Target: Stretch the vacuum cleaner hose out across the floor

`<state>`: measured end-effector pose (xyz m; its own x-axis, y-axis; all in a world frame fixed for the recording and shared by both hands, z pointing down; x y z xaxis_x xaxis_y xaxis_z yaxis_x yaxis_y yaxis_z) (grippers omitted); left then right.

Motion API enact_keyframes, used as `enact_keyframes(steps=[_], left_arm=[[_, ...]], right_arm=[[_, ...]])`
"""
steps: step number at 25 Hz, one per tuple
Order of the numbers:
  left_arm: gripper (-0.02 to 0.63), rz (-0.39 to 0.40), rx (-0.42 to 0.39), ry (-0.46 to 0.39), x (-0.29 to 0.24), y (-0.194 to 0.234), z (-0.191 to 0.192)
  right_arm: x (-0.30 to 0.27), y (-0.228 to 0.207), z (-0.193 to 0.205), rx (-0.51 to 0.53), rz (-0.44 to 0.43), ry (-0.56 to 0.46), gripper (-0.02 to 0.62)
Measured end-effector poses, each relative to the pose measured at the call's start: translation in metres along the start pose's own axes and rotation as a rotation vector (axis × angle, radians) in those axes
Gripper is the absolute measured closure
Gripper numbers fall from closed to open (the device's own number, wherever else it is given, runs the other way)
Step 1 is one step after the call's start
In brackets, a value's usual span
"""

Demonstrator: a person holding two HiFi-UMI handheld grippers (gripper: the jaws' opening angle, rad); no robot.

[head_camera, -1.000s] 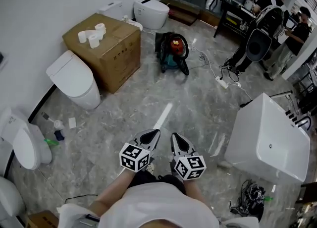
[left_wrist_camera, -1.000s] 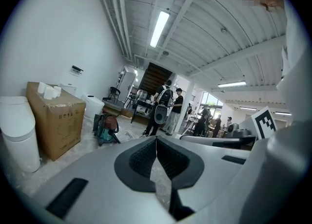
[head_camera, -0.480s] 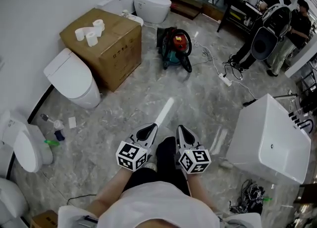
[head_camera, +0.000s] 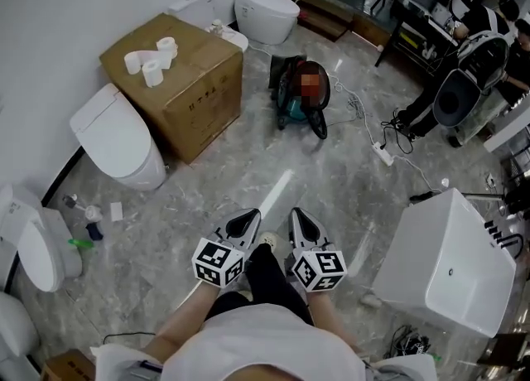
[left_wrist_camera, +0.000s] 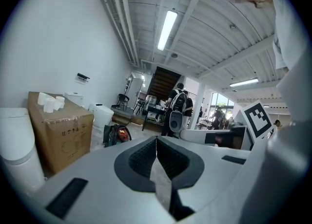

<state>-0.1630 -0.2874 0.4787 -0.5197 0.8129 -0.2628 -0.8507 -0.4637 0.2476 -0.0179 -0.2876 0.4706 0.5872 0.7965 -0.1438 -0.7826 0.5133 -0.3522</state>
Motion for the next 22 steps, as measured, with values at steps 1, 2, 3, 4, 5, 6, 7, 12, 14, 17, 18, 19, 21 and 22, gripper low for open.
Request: enact_keyframes(steps=[1, 2, 3, 4, 5, 6, 7, 12, 14, 17, 18, 19, 21, 22], left_arm=[[0.597, 0.003, 0.0, 0.0, -0.013, 0.002, -0.005], [0.597, 0.013, 0.001, 0.001, -0.026, 0.002, -0.009], [0.597, 0.031, 0.002, 0.005, -0.04, 0.002, -0.014], [0.597, 0.052, 0.002, 0.01, -0.053, 0.002, -0.018], [0.597, 0.069, 0.002, 0.014, -0.066, 0.001, -0.022], [0.597, 0.078, 0.001, 0.014, -0.078, 0.002, -0.027], [0.597, 0.081, 0.0, 0.011, -0.089, 0.002, -0.031], [0.597, 0.073, 0.017, -0.003, -0.146, 0.011, -0.047], [0.597, 0.07, 0.024, -0.005, -0.164, 0.014, -0.049], [0.597, 0.068, 0.025, -0.007, -0.193, 0.021, -0.052], [0.597, 0.068, 0.029, -0.006, -0.201, 0.022, -0.053], [0.597, 0.069, 0.032, -0.005, -0.207, 0.022, -0.054], [0.597, 0.063, 0.035, -0.002, -0.218, 0.022, -0.056], [0.597, 0.057, 0.036, 0.001, -0.223, 0.023, -0.056]], right_arm=[[-0.008, -0.01, -0.005, 0.0, 0.002, 0.004, 0.58], [-0.016, -0.02, -0.01, -0.001, 0.004, 0.011, 0.58], [-0.025, -0.03, -0.016, -0.002, 0.004, 0.019, 0.578], [-0.033, -0.039, -0.021, -0.001, 0.0, 0.029, 0.58], [-0.04, -0.048, -0.026, 0.003, -0.007, 0.039, 0.578], [-0.047, -0.055, -0.03, 0.009, -0.015, 0.049, 0.58], [-0.053, -0.064, -0.034, 0.014, -0.023, 0.056, 0.58], [-0.084, -0.111, -0.051, 0.023, -0.019, 0.062, 0.578], [-0.093, -0.127, -0.057, 0.034, -0.016, 0.05, 0.578], [-0.109, -0.153, -0.062, 0.022, -0.007, 0.035, 0.578], [-0.114, -0.159, -0.062, 0.013, -0.006, 0.035, 0.578], [-0.117, -0.165, -0.062, 0.007, -0.007, 0.036, 0.578], [-0.123, -0.174, -0.063, 0.001, -0.014, 0.039, 0.578], [-0.126, -0.178, -0.063, -0.003, -0.017, 0.041, 0.578]])
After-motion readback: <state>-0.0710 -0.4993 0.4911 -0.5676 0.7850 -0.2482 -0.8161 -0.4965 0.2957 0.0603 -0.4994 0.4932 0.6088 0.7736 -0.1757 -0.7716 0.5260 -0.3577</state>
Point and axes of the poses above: the fingertips, and each gripper's own axes: x backward along the fingers, y to its left, z out of its underside, the point moved 5 cm from there along x, backward along the fingers, and after that the axes turned 11 degrees about -z, right-handed, at the moved point
